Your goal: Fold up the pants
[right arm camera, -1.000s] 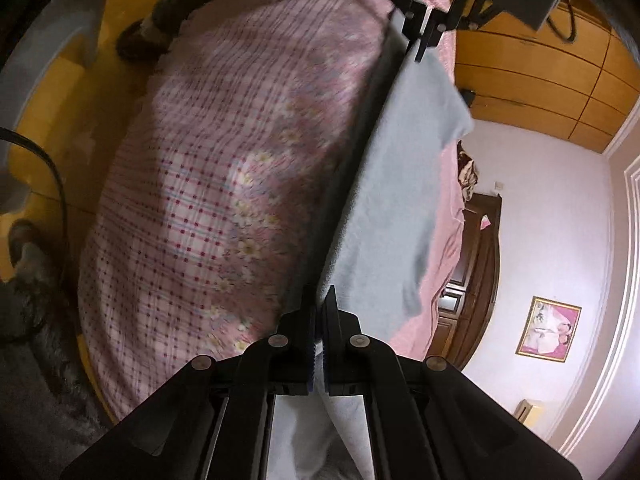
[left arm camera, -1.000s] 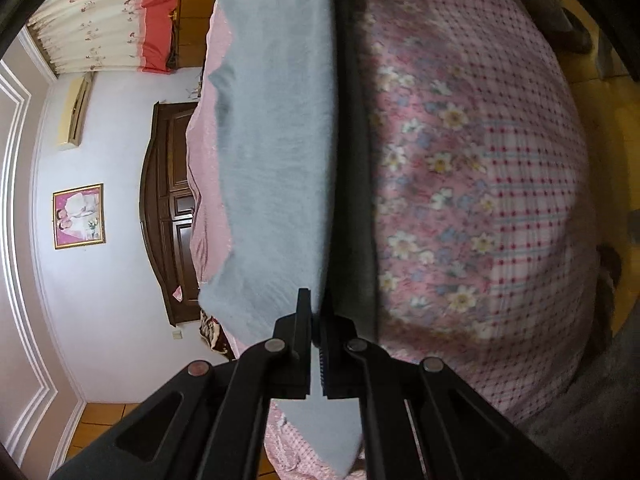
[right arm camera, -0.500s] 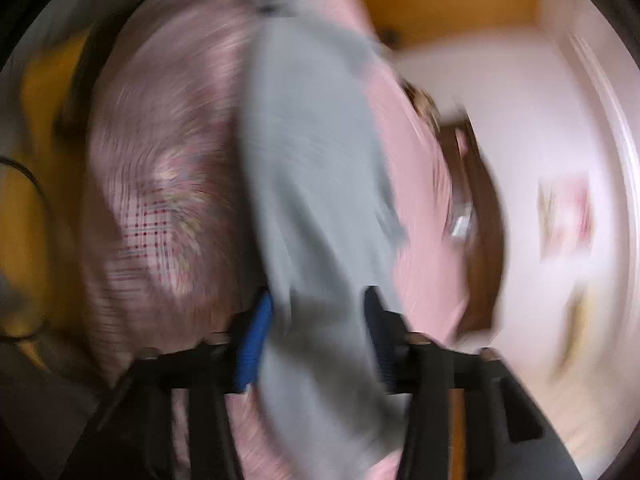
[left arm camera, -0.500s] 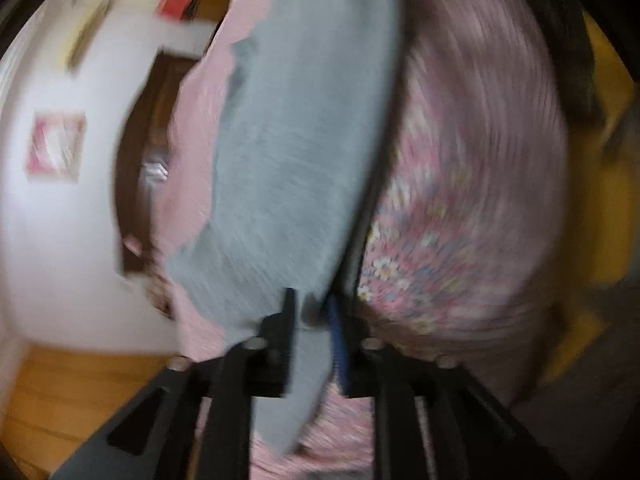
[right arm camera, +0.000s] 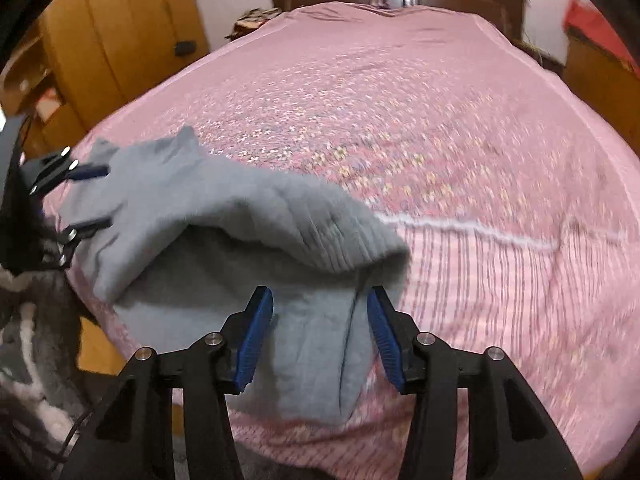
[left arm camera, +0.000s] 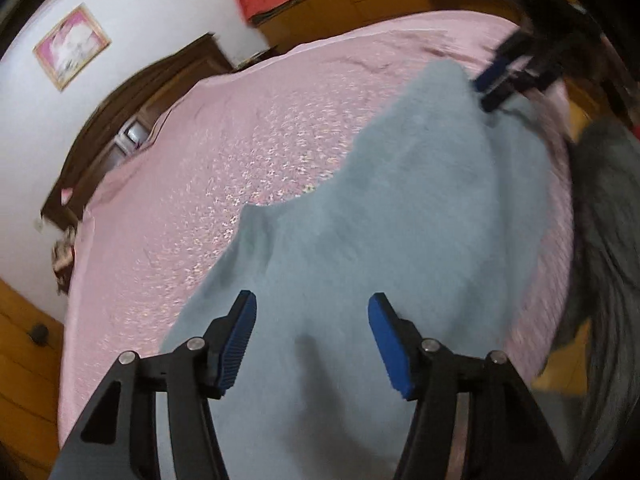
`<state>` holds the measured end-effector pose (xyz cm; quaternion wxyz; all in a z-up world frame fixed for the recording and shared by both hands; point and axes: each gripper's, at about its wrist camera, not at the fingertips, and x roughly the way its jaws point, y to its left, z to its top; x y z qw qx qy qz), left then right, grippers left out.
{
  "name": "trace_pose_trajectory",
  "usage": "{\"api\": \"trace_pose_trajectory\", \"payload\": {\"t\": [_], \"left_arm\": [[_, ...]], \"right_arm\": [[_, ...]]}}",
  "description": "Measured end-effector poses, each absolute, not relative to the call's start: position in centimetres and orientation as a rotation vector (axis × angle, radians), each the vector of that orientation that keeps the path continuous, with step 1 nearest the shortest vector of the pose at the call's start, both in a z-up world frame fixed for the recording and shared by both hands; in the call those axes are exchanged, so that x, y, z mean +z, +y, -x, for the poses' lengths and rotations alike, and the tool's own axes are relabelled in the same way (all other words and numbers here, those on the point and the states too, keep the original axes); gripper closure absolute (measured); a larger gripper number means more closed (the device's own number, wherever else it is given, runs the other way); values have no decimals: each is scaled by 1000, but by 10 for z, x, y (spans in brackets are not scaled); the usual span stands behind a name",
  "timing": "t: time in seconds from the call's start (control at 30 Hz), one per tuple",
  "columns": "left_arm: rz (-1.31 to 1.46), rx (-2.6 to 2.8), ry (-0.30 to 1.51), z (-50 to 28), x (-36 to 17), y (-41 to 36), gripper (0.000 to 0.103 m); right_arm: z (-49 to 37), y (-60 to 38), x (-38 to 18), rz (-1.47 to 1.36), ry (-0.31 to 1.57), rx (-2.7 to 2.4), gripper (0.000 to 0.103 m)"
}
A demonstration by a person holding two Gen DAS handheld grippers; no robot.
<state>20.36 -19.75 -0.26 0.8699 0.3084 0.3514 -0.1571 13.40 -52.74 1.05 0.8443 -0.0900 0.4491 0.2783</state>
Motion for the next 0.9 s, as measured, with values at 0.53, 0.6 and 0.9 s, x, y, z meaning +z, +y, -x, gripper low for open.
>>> {"api": "trace_pose_trajectory", "payload": {"t": [0.53,0.6,0.9], "left_arm": [[-575,-439,645,-173,40,-229,29],[-693,-447,559,-164,35,-261,15],[-747,-392,671,-208,-8,-266,64]], "right_arm": [[-229,-506,11,-589,1107,738,72],[-237,-508,0,-709,1162,743,72],[-195,-556,5,-750,1146,494,36]]}}
